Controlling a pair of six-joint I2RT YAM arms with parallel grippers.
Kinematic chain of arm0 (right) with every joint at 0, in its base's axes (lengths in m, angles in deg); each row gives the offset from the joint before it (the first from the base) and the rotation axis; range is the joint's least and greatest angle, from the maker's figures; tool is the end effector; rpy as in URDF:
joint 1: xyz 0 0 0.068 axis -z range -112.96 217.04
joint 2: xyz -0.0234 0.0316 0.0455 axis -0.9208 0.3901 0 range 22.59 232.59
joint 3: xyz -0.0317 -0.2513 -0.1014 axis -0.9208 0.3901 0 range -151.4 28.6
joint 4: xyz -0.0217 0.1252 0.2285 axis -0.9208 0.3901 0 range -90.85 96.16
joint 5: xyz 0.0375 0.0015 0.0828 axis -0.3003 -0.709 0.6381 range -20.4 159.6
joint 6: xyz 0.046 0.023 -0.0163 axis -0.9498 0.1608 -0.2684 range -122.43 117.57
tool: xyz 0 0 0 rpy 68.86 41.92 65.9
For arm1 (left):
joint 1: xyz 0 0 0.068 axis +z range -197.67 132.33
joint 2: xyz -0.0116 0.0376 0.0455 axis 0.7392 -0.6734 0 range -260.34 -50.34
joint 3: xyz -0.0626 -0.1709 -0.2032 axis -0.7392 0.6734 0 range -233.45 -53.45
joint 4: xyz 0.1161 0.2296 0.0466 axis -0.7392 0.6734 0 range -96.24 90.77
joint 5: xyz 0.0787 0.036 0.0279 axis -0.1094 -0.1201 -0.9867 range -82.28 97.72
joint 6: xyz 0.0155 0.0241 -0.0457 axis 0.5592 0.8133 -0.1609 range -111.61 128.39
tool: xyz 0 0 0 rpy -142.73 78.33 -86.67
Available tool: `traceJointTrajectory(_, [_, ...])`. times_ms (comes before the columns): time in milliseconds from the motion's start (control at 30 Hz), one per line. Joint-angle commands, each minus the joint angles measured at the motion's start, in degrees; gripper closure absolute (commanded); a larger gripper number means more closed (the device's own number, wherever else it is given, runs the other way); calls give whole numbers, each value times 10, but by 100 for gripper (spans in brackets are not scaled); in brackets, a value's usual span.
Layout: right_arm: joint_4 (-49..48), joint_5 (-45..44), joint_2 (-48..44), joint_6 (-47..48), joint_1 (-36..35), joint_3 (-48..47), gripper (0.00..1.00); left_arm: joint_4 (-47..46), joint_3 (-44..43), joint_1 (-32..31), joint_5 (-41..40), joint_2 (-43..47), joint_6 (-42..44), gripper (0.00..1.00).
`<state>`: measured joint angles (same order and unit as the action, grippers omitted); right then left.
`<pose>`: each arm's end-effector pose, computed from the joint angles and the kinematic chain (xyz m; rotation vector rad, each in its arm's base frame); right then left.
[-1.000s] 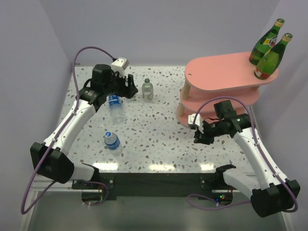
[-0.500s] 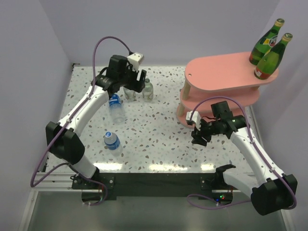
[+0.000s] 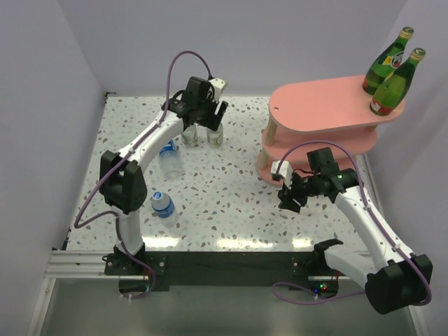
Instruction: Place and organize the beverage onto the shelf
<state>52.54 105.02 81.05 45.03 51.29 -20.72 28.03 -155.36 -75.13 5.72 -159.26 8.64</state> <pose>0.1684 0.0689 0.2674 -1.4516 1.9930 0.5909 0.3896 -0.2012 0.3205 0.5330 2.2368 -0.2061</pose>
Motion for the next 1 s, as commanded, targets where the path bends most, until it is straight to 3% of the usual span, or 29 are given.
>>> traceJointTrajectory(0, [-16,-4,-3,-8,-2,5,43,8,-57,-4,-27,-30,6,23])
traceJointTrajectory(167, [-17,-7,-3,-7,-2,12,43,18,-99,-5,-42,-80,2,25])
traceJointTrajectory(567, [-20,-6,12,-5,-2,11,42,20,-134,-15,-34,-124,-15,45])
traceJointTrajectory(667, [-19,-5,13,-6,-3,11,42,20,-132,-15,-31,-123,-15,56])
traceJointTrajectory(867, [-15,-6,14,-5,-2,12,42,25,-131,-16,-19,-110,-19,99])
traceJointTrajectory(967, [-9,-4,13,-2,-3,9,42,27,-122,-16,-12,-89,-27,100])
